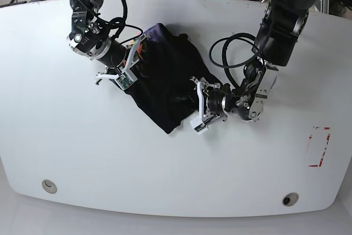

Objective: Layout the t-shirt on the table in an organized manner, then fold the t-shirt properly
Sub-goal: 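Rotate the folded bundle with both grippers, squaring it on the table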

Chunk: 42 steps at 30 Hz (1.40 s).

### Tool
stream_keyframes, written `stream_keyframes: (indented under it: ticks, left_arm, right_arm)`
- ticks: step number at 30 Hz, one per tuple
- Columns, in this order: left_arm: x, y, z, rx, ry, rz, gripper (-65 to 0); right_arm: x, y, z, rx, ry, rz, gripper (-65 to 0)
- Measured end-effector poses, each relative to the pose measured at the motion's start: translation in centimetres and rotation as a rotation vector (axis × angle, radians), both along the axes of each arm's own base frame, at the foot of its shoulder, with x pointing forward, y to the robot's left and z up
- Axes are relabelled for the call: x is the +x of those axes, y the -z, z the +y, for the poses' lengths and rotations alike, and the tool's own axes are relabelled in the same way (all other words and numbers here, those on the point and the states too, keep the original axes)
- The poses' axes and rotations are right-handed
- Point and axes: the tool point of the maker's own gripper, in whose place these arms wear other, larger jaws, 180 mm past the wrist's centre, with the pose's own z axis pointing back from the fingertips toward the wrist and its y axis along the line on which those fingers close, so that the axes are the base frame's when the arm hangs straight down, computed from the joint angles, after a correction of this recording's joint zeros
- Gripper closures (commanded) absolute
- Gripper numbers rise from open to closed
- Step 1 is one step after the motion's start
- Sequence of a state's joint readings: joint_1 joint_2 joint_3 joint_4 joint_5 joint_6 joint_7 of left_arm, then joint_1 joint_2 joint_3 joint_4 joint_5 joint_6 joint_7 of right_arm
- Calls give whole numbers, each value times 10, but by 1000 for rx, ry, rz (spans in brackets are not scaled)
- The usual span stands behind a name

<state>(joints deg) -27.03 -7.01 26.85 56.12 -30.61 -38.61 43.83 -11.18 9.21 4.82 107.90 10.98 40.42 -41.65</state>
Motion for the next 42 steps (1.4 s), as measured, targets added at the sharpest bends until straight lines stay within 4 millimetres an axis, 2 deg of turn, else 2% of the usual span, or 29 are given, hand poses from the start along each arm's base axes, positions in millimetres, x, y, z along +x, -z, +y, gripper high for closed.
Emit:
stream_keyframes:
  ticks: [4,6,8,11,14,16,22,27,32,36,42]
  left_arm:
    - [8,-21,-1,20,33,-49,-274]
    - [10,-41,-3,19,66,-85,-274]
    - [12,-61,-4,16,77,-129,-274]
    - [9,-90,-10,-41,100,-187,-274]
    - [-5,-99,-9,-52,99,-209,-274]
    - [-20,-92,-4,-40,98,-197,-274]
    - [-81,-47,-3,-25,116,-65,-274]
    - [-102,-27,-3,-38,100,3,-274]
    - [-106,-4,3,-13,65,21,-274]
    - [-102,8,7,-10,56,17,-274]
    - [-66,12,14,3,42,-29,-274]
  right_arm:
    - [5,-20,-4,-44,8,-45,-62]
    - [9,-35,-2,-52,0,-85,-62]
    - [11,-40,1,-46,-9,-101,-62]
    - [14,-39,-5,-68,-16,-96,-62]
    - [17,-32,-17,-106,-10,-81,-62]
    - [21,-27,-22,-118,1,-65,-62]
    - [42,-12,-29,-99,20,-33,-62]
    - [57,4,-33,-27,35,-26,-62]
    - [58,38,-44,20,87,40,-62]
    - [50,47,-43,38,88,59,-62]
    - [29,51,-38,44,82,72,-62]
